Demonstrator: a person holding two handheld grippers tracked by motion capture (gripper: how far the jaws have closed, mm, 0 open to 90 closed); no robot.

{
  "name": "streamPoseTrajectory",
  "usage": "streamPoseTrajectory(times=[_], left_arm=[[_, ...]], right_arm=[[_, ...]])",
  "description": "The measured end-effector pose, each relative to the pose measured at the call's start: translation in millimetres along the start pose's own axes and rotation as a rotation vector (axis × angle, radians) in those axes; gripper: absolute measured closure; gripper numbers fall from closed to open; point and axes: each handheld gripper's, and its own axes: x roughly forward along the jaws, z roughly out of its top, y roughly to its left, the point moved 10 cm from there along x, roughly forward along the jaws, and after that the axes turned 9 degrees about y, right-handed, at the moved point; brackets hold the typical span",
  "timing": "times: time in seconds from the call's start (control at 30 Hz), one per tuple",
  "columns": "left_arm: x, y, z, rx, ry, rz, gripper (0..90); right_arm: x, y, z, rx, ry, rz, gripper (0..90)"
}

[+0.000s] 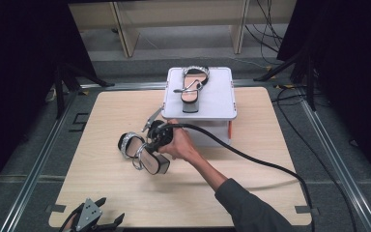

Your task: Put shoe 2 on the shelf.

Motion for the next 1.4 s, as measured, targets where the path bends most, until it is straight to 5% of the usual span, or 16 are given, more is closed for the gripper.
streamPoseTrajectory(times=[0.2,0.43,0.9,1.23,1.3,1.33,1.37,1.4], left_arm=[[-0.4,0.3,0.2,0.004,-0.004,-0.002,17.9],[-0.7,0.1,0.2,0.007,-0.002,-0.003,17.9],[-0.2,-0.1,0.6,0.001,-0.006,-0.002,18.0],[-0.4,-0.1,0.5,0.003,-0.007,-0.003,17.9],[-0.2,-0.3,0.5,0.003,-0.007,-0.004,17.9],[-0.2,-0.4,0.5,0.004,-0.007,-0.004,17.9],[-0.7,0.2,-0.2,0.012,0.0,-0.002,18.0],[-0.7,0.2,-0.1,0.011,-0.001,-0.002,18.0]], right_arm=[[-32.9,-0.5,44.2,-0.05,-0.038,-0.054,87.7],[-51.9,1.1,64.2,-0.078,-0.037,-0.077,87.8],[-88.3,-19.0,79.8,-0.054,-0.071,-0.143,87.9],[-141.9,-40.5,111.4,0.004,-0.145,-0.194,87.9],[-152.1,-48.2,115.7,-0.015,-0.157,-0.222,87.9],[-159.7,-50.2,116.1,0.033,-0.156,-0.228,87.8],[-164.9,-56.1,118.7,-0.006,-0.168,-0.249,87.9],[-171.2,-57.6,118.7,0.028,-0.167,-0.25,87.9]])
